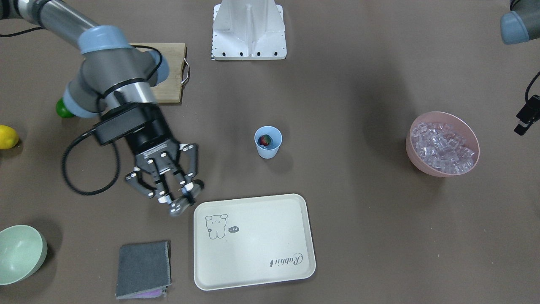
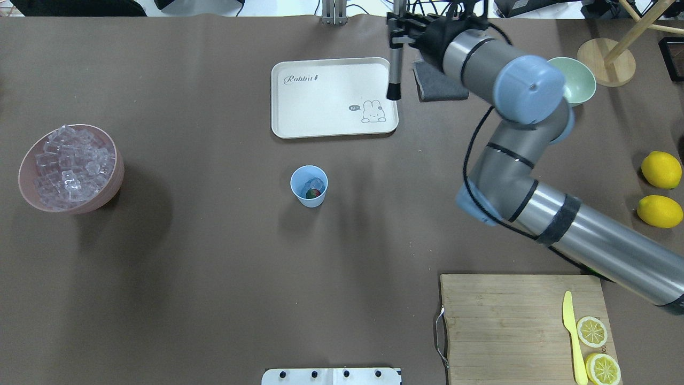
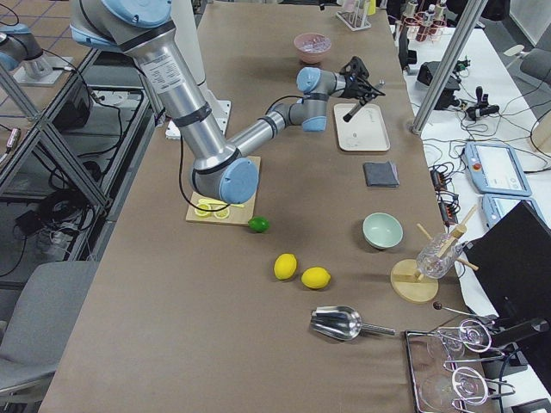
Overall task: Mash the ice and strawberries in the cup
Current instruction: 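Carry the pestle back and set it down beside the green bowl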
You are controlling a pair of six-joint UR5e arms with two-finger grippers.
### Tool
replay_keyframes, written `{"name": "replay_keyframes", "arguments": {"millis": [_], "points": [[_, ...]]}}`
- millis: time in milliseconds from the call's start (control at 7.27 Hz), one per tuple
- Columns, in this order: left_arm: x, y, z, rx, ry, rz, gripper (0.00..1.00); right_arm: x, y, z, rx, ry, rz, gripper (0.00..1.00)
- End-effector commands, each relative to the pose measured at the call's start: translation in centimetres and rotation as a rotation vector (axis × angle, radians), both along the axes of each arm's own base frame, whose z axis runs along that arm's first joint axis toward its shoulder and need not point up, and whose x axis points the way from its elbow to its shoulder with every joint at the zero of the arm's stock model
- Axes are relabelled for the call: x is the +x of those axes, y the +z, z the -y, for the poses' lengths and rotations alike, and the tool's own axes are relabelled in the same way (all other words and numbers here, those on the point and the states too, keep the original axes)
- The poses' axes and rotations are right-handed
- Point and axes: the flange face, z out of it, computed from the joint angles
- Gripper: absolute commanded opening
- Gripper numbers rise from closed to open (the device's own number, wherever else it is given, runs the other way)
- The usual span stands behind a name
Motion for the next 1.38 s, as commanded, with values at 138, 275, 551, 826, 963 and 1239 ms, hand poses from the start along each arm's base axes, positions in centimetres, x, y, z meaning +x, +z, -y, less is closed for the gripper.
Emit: {"name": "replay_keyframes", "arguments": {"millis": [138,275,551,826,963,1239], "points": [[0.4,-1.5,0.6,0.215,0.120,0.055,0.97,13.8,16.8,2.6,-0.460,-0.174,-0.113,0.00],[0.6,-1.6,0.6,0.255,0.144,0.065,0.97,17.4,18.3,3.1,-0.622,-0.247,-0.090,0.00],[1.0,-2.3,1.1,0.310,0.173,0.081,0.97,18.4,20.7,2.9,-0.849,-0.334,-0.085,0.00],[1.8,-2.4,1.6,0.336,0.199,0.097,0.97,10.1,21.8,0.1,-0.860,-0.482,-0.221,0.00],[2.0,-2.8,2.1,0.346,0.201,0.097,0.97,8.4,22.1,-0.7,-0.808,-0.537,-0.278,0.00],[2.8,-3.0,4.2,0.349,0.203,0.100,0.97,8.8,24.3,-1.7,-0.731,-0.609,-0.362,0.00]]}}
